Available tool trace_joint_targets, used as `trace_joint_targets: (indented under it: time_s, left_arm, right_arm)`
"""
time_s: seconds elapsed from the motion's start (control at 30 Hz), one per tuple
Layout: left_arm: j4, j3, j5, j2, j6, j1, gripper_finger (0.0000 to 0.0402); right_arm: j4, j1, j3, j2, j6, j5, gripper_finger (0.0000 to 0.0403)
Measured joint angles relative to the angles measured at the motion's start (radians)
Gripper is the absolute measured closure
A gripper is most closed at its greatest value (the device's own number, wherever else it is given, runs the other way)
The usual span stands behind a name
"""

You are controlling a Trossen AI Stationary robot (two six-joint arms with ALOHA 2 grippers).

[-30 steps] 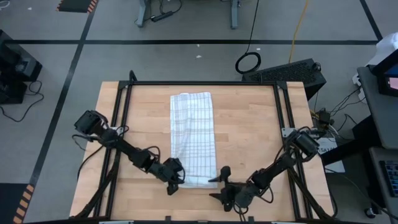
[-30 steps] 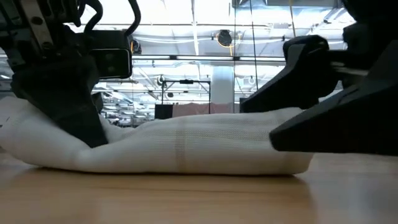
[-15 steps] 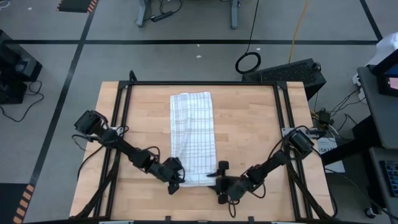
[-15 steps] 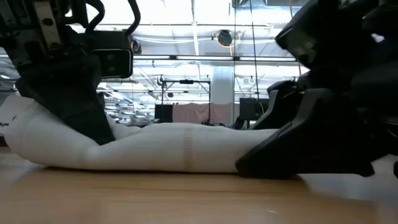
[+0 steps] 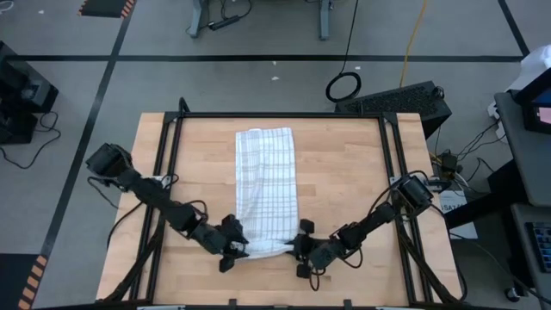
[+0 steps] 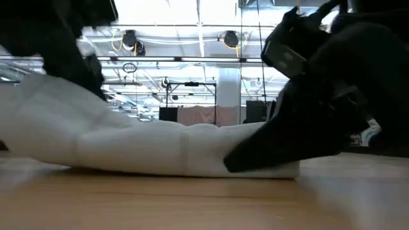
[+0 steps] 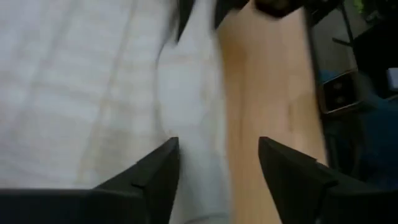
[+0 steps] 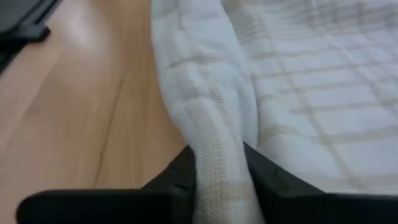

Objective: Roll towel
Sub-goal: Roll the white towel

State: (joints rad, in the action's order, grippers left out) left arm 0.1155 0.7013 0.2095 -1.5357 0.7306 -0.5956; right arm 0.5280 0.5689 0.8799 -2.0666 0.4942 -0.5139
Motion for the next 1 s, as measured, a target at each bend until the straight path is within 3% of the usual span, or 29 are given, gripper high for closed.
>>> trace_joint_targets:
  time_s: [0.2, 0.37, 0.63, 0.8, 1.0]
  left_arm:
    - [0.009, 0.0, 0.314, 0.061, -0.21, -0.107, 0.015]
    - [0.021, 0.0, 0.449, 0.003, -0.293, -0.198, 0.0139]
    - [0.178, 0.001, 0.506, -0.181, -0.351, -0.268, 0.0089]
    - [0.172, 0.001, 0.567, -0.25, -0.355, -0.27, 0.0056]
    - [0.094, 0.001, 0.532, -0.286, -0.322, -0.251, 0.0067]
  right_arm:
    - [-0.012, -0.048, 0.001, 0.002, 0.149, 0.133, 0.0345]
    - [-0.017, -0.087, 0.001, 0.002, 0.246, 0.255, 0.0347]
    - [-0.018, -0.1, 0.001, 0.002, 0.287, 0.297, 0.0348]
    - [-0.014, -0.1, 0.0, 0.002, 0.296, 0.303, 0.0348]
    - [-0.01, -0.101, -0.001, 0.002, 0.296, 0.329, 0.0348]
